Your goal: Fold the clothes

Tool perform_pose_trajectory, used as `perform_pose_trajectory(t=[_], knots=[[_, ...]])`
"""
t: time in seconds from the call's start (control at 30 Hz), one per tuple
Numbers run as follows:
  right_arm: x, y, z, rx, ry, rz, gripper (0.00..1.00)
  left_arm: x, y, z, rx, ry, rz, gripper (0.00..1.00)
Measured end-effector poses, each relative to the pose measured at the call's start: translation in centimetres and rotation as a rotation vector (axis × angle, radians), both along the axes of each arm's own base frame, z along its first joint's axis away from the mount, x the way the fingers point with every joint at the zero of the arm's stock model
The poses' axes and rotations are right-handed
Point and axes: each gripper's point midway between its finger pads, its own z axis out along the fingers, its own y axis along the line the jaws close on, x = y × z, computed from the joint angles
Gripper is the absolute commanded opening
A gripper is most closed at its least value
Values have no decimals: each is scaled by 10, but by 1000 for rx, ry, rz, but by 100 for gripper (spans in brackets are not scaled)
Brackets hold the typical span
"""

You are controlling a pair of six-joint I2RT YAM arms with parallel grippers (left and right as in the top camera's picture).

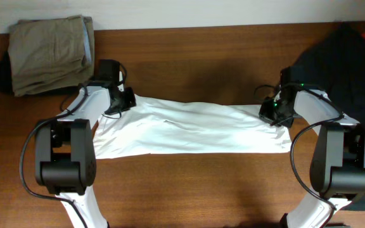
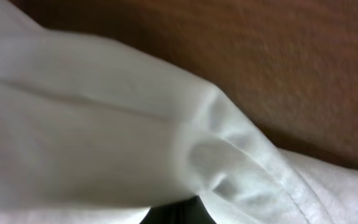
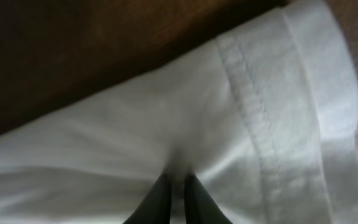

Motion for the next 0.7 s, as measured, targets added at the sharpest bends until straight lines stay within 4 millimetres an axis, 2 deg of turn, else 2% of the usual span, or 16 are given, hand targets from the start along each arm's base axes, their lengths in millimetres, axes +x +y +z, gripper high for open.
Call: perform_pose_trajectory(t=[0.1,0.17,0.23,0.37,0.47,0.53,0.57,0.63,0.7], knots=[[-1,-2,-6,-13,-6,-6,14,7,27,-1,-8,-3,62,0],[2,-4,-5,-22,-22,-11,14,5,55,-1,-10,7,124,1],[13,-6,-4,-31,-65,-16,15,-2,92,-2,-7,30,209,1],[36,-2,2,-1,-166,-11,17,-16,143,-3,-9,52,329,1],[39,1,4,12,-180,-12,17,-21,158,-3,-10,59,366,0],[43,1,12,20,-167,-11,15,-29,169,-2,-5,77,403,0],[47,1,22,22,-157,-11,16,-35,177,0,12,87,427,0],[60,1,47,26,-172,-7,18,-42,189,13,39,74,456,0],[72,9,66,71,-213,30,18,-37,187,57,47,-27,452,0]])
